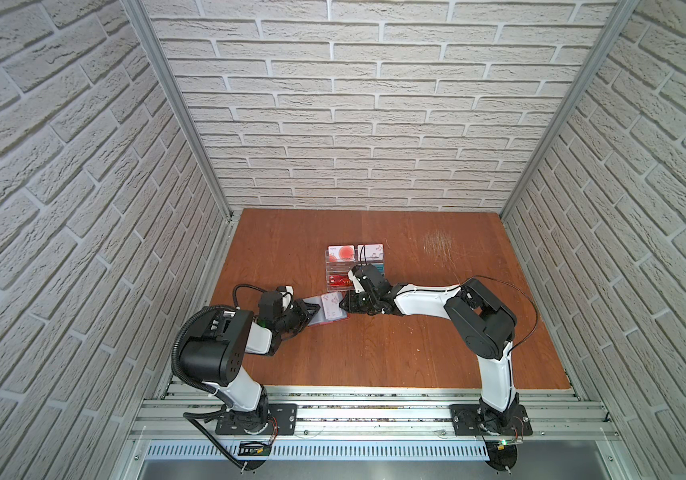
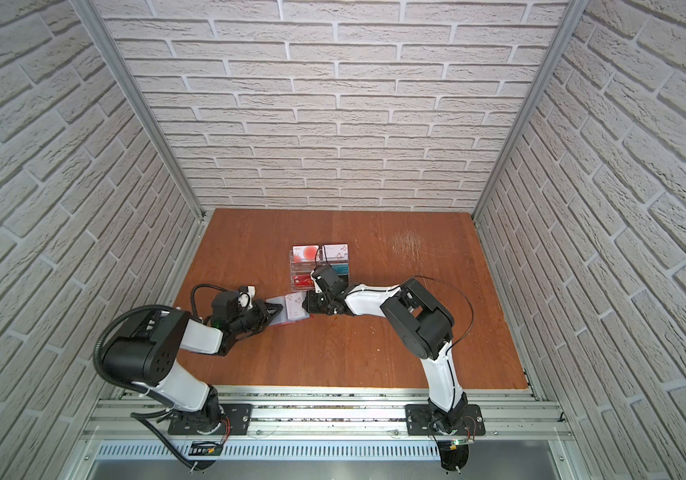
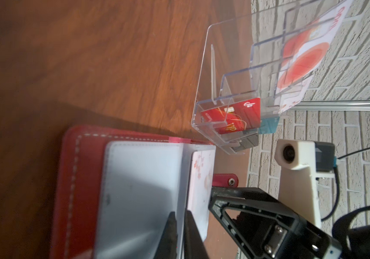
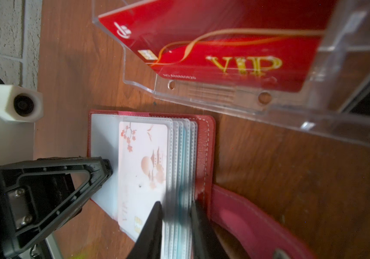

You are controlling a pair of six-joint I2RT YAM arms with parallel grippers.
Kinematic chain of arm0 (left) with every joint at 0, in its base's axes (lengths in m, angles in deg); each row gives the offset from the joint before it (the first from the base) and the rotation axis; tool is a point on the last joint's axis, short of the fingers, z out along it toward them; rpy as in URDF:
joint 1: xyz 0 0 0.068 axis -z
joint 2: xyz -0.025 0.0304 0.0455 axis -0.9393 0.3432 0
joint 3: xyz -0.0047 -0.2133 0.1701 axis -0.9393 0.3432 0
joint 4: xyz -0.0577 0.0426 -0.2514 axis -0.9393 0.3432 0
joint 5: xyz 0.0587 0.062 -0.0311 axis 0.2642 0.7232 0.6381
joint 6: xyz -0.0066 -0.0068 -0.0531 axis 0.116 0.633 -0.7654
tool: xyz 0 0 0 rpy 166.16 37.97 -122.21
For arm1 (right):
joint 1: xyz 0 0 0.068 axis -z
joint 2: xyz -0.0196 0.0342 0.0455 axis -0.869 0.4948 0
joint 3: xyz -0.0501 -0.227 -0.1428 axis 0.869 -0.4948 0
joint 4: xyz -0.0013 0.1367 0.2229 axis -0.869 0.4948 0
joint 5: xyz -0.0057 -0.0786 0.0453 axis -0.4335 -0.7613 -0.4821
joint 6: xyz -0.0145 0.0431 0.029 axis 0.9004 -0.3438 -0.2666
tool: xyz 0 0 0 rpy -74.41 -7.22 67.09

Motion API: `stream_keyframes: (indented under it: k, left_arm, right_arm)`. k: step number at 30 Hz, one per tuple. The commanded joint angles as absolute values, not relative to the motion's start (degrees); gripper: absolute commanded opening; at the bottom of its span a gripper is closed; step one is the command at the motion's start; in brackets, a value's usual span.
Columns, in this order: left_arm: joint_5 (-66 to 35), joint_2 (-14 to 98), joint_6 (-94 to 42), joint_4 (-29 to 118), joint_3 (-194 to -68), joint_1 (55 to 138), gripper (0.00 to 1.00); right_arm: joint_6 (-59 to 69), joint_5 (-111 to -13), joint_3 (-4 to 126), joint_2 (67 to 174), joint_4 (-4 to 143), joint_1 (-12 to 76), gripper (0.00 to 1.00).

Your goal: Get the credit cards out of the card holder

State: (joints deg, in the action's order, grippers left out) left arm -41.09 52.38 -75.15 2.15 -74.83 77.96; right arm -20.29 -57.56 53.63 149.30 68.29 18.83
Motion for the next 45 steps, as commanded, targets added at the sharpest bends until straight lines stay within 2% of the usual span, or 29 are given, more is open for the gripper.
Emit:
stream_keyframes:
  k: [1, 8, 15, 18, 20, 23, 29, 36, 45]
  left_arm:
    - [-41.5, 53.5, -74.6, -0.9, -75.8, 78.2, 0.14]
    - [-42.0, 54.8, -74.9, -2.2, -75.8, 78.2, 0.19]
    - [-42.6, 54.7, -75.5, -3.5, -75.8, 78.2, 0.29]
    - [-43.0, 54.4, -75.8, -3.4, -76.3, 78.2, 0.3]
    - [-43.0, 54.4, -75.5, -2.7, -76.5, 78.1, 0.3]
    - [-42.7, 54.8, -75.4, -2.8, -76.3, 78.2, 0.31]
    - [-42.7, 56.6, -76.6, -5.6, -75.9, 78.1, 0.32]
    - [-42.6, 58.0, -76.9, -6.8, -76.2, 78.1, 0.34]
    - [-42.9, 60.5, -77.7, -10.0, -75.7, 78.1, 0.34]
  right_arm:
    - [-20.5, -57.0, 54.4, 150.9, 70.2, 18.1, 0.17]
    - [-19.5, -58.8, 55.6, 152.7, 74.2, 17.5, 0.07]
    - [-19.3, -59.8, 56.5, 154.2, 76.0, 16.9, 0.06]
    - [-19.8, -59.0, 56.4, 153.8, 75.4, 17.1, 0.06]
    - [-20.8, -57.6, 55.0, 152.1, 73.1, 17.6, 0.09]
    - [-21.6, -56.5, 52.7, 148.7, 70.1, 18.5, 0.2]
    - [-24.6, -52.8, 51.2, 148.0, 63.0, 19.7, 0.29]
    - [-30.5, -49.4, 48.9, 150.2, 52.1, 20.4, 0.36]
    - [-36.6, -45.7, 44.8, 151.7, 37.4, 21.6, 0.34]
